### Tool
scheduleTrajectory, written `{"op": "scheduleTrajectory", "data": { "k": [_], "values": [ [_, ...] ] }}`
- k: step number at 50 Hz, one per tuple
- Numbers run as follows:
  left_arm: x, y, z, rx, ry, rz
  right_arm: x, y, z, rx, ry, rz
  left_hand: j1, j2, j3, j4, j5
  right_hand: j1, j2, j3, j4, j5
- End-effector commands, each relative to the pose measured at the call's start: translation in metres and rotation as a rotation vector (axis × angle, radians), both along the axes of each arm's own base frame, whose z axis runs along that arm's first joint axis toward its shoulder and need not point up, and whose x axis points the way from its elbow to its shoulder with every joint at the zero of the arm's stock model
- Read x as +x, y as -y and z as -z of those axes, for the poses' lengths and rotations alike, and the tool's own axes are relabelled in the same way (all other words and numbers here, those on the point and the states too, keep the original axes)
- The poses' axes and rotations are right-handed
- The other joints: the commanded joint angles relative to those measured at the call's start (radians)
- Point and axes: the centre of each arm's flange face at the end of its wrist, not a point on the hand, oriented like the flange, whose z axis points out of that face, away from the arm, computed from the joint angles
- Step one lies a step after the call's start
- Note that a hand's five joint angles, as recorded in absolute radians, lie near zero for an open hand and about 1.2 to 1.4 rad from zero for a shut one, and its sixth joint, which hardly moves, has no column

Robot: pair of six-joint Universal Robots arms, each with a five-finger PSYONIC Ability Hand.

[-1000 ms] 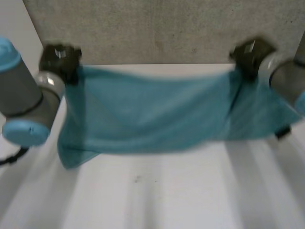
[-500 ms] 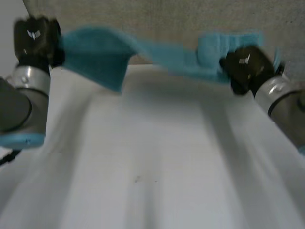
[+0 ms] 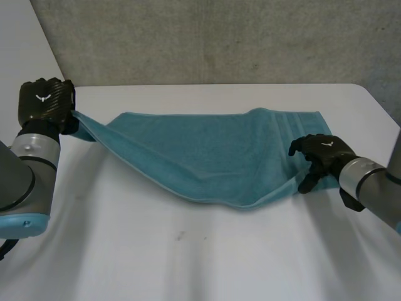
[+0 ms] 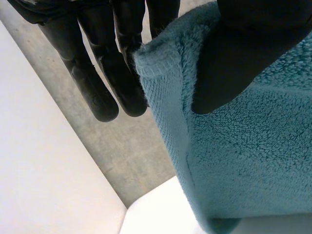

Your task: Fold the laundry

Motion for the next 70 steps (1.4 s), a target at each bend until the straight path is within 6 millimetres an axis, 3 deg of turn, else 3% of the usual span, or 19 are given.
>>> {"op": "scheduleTrajectory", "data": {
  "k": [1,4,9,18,29,40,52,57,62,70],
  "values": [
    [0.008,0.0,-0.015,-0.039,-0.009,-0.021,-0.026,0.018,-0.01,-0.028,0.017,0.012,0.26,0.195,0.203,0.201,0.264,0.088,0.035,0.038,0.046,0.043],
    [0.01,-0.003,-0.019,-0.046,-0.012,-0.026,-0.036,0.03,-0.02,-0.075,-0.034,0.008,0.26,0.195,0.203,0.201,0.264,0.105,0.053,0.055,0.063,0.061],
    [0.009,-0.007,-0.018,-0.042,-0.009,-0.011,-0.036,0.031,-0.025,-0.1,-0.151,-0.049,0.26,0.195,0.203,0.201,0.264,0.129,0.076,0.079,0.087,0.084],
    [0.005,-0.009,-0.014,-0.032,-0.006,0.005,-0.04,0.018,0.003,-0.006,-0.259,-0.101,0.26,0.195,0.203,0.201,0.264,0.149,0.097,0.1,0.108,0.105],
    [0.014,0.0,-0.022,-0.05,-0.005,-0.025,-0.041,-0.006,0.012,0.025,-0.27,-0.122,0.26,0.195,0.203,0.201,0.264,0.167,0.115,0.117,0.125,0.123],
    [0.019,0.005,-0.016,-0.024,-0.004,-0.041,-0.045,-0.01,0.029,-0.074,-0.411,-0.177,0.26,0.195,0.203,0.201,0.264,0.193,0.141,0.144,0.152,0.149],
    [0.018,0.006,-0.013,-0.017,-0.002,-0.038,-0.051,-0.001,0.033,-0.165,-0.468,-0.163,0.26,0.195,0.203,0.201,0.264,0.234,0.182,0.185,0.193,0.19],
    [0.018,0.006,-0.012,-0.014,-0.002,-0.04,-0.053,0.002,0.033,-0.178,-0.472,-0.154,0.26,0.195,0.203,0.201,0.264,0.422,0.369,0.372,0.38,0.377],
    [0.018,0.005,-0.011,-0.009,-0.002,-0.038,-0.053,0.006,0.031,-0.199,-0.477,-0.149,0.26,0.195,0.203,0.201,0.264,0.995,0.943,0.946,0.954,0.951],
    [0.017,-0.002,-0.006,0.053,0.01,-0.035,-0.059,0.014,0.024,-0.203,-0.46,-0.111,0.26,0.195,0.203,0.201,0.264,0.997,0.944,0.947,0.955,0.952]
  ]
}}
